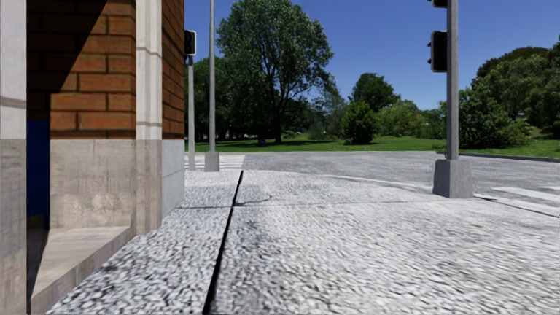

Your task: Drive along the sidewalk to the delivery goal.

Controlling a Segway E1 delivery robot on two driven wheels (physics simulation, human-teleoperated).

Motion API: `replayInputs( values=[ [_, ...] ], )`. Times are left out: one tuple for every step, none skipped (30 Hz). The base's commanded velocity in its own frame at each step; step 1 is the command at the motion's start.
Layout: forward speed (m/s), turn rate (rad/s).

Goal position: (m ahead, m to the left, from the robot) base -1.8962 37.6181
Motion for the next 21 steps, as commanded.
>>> replayInputs(
  values=[
    [1.98,0.00],
    [1.98,0.00],
    [1.98,0.00],
    [1.98,0.00],
    [1.98,0.00],
    [1.98,0.00],
    [1.98,0.00],
    [1.98,0.00],
    [1.98,0.00],
    [1.98,0.00],
    [1.98,0.00],
    [1.98,0.00],
    [1.98,0.00],
    [1.98,0.00],
    [1.97,0.00],
    [1.97,0.00],
    [1.97,0.00],
    [1.97,0.00],
    [1.97,0.00],
    [1.97,0.00],
    [1.97,0.00]
  ],
)
